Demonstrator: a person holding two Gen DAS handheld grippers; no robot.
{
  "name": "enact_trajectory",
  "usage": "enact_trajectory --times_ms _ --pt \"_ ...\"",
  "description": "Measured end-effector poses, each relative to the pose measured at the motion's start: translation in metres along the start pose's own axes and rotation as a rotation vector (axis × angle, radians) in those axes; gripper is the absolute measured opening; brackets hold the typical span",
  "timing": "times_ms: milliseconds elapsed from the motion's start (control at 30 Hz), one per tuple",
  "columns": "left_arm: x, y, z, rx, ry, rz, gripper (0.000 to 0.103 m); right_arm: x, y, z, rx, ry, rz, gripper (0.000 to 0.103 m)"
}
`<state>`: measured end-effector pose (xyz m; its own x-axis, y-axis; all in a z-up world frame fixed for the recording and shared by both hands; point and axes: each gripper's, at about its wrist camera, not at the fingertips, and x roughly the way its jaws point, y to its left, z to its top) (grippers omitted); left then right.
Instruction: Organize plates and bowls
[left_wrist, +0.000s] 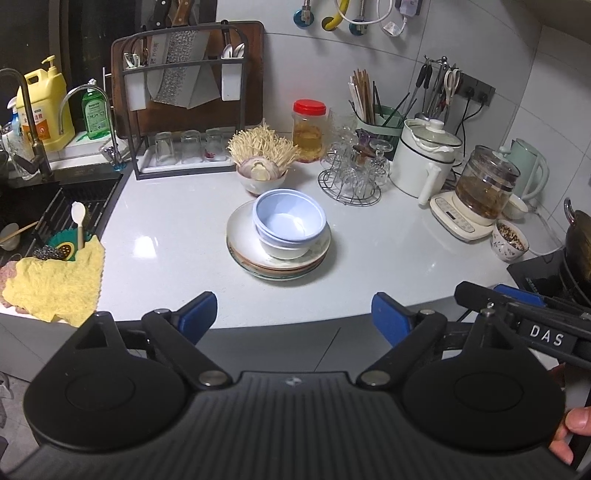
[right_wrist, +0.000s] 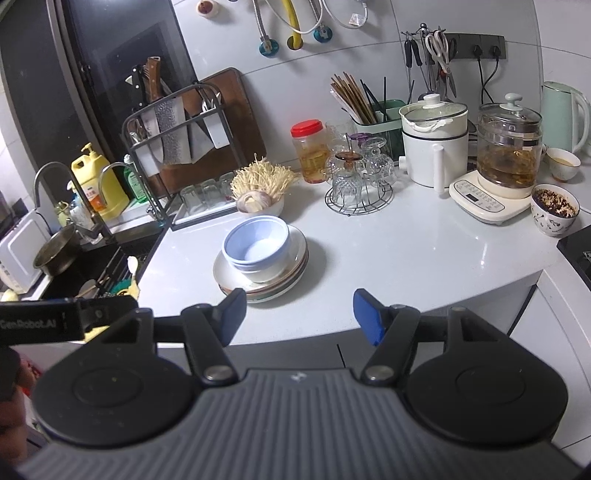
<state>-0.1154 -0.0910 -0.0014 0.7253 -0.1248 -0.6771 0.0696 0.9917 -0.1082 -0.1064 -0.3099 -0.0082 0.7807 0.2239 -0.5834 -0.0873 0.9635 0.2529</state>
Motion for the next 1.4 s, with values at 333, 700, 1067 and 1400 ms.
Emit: enact_trajectory --times_ms 333,700,1067,1400 --pt "-0.005 0.001 -0.006 0.02 0.013 0.001 0.097 -0.006 0.005 -0.006 -0.005 -0.004 -0.023 0.069" --pt "-0.008 0.011 -0.012 -0.007 0.008 0.017 0.098 -0.003 0.011 -0.007 -0.025 0.003 -0.03 0.092" --pt "-0.01 0.008 -0.012 0.006 0.01 0.017 0.098 -0.004 0.018 -0.01 -0.037 0.011 -0.013 0.092" --pt "-0.009 0.007 -0.017 -0.005 0.03 0.005 0.098 -0.008 0.017 -0.016 -0.025 0.024 -0.016 0.092"
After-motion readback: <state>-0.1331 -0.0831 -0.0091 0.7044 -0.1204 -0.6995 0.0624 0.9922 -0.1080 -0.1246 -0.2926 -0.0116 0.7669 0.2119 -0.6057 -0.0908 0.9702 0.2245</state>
